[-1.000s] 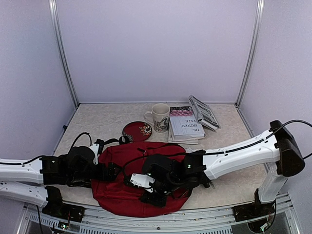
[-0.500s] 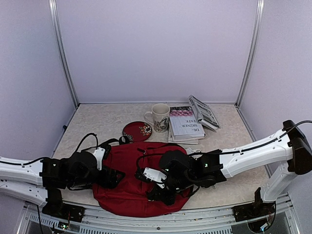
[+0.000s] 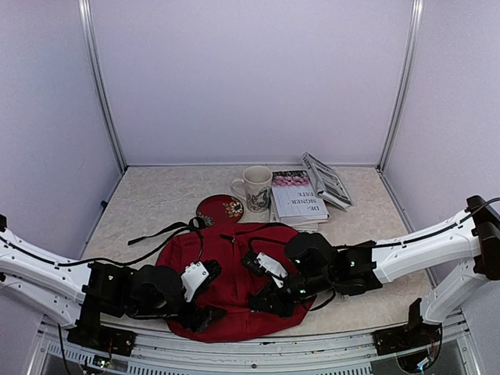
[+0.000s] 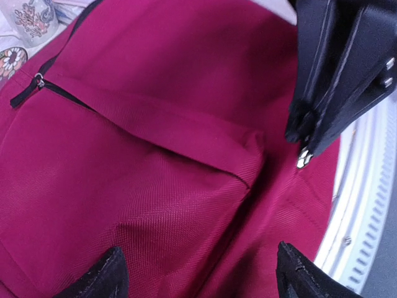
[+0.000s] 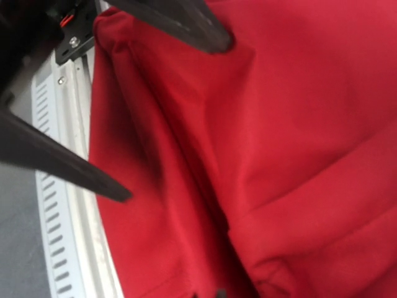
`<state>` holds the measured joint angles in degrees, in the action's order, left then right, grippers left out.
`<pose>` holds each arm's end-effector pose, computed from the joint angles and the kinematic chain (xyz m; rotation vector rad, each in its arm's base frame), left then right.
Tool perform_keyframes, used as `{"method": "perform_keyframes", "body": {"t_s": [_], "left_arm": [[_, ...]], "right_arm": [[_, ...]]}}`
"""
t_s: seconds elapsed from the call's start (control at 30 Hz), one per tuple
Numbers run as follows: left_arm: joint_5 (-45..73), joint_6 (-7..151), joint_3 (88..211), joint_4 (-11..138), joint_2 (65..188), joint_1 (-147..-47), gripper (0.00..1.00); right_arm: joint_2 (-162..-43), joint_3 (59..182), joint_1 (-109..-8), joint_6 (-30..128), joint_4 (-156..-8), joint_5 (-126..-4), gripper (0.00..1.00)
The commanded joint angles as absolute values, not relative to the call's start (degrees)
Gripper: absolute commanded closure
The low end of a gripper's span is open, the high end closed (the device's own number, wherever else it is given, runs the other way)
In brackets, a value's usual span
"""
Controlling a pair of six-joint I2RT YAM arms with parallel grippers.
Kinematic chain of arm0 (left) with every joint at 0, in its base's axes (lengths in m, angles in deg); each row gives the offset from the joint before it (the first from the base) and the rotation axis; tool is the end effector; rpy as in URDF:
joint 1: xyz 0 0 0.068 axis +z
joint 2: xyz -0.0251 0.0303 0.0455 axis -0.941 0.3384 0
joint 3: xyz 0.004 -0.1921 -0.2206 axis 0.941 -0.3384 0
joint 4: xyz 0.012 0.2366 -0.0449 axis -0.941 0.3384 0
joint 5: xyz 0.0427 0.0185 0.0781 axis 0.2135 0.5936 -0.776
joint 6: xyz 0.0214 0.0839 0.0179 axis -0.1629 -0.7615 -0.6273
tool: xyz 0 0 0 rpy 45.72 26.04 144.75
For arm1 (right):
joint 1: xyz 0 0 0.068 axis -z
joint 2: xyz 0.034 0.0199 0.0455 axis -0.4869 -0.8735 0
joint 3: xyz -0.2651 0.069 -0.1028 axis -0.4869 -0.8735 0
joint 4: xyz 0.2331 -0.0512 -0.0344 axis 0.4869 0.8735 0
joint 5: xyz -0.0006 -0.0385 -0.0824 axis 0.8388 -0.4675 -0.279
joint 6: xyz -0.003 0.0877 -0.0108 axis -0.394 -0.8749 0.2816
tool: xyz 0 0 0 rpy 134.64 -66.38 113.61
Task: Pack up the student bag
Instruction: Grab the largest pocket of the student bag, then place the largest pocket of the student bag.
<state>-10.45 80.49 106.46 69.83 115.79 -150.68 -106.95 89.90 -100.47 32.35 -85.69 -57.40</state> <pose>0.0601 -0.2234 0.1939 1.0274 2.0693 -0.6117 0.0844 0.3157 0.2059 -1.1565 2.1949 1.1263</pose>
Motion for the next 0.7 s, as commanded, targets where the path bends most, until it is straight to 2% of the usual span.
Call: {"method": "perform_keyframes", "body": {"t_s": [0.0, 0.13, 0.27, 0.4, 0.47, 0.57, 0.67], "left_arm": [[-11.0, 76.9, 109.7, 70.8, 120.0, -151.0, 0.2], [-10.2, 78.0, 110.1, 70.8, 122.3, -151.1, 0.19], [-9.4, 78.4, 109.6, 69.7, 123.1, -151.0, 0.21], [-9.6, 78.6, 109.3, 69.1, 123.4, -151.0, 0.24], [-9.5, 78.7, 109.0, 68.8, 123.5, -151.0, 0.25], [-9.6, 79.1, 108.8, 68.7, 123.6, -151.0, 0.26], [-9.4, 79.5, 108.6, 68.5, 123.6, -151.0, 0.28]], "right_arm": [[-107.4, 88.4, -100.2, 30.8, -87.0, -58.9, 0.87], [-105.7, 85.9, -100.2, 29.9, -88.1, -59.8, 0.78], [-104.2, 84.7, -100.2, 27.9, -88.1, -59.9, 0.77], [-103.1, 83.6, -100.2, 27.5, -87.7, -60.0, 0.71], [-102.8, 83.3, -100.2, 27.8, -88.5, -60.0, 0.72], [-104.1, 84.2, -100.2, 29.0, -89.8, -58.4, 0.8], [-105.9, 87.0, -101.2, 30.5, -88.7, -59.1, 0.8]]}}
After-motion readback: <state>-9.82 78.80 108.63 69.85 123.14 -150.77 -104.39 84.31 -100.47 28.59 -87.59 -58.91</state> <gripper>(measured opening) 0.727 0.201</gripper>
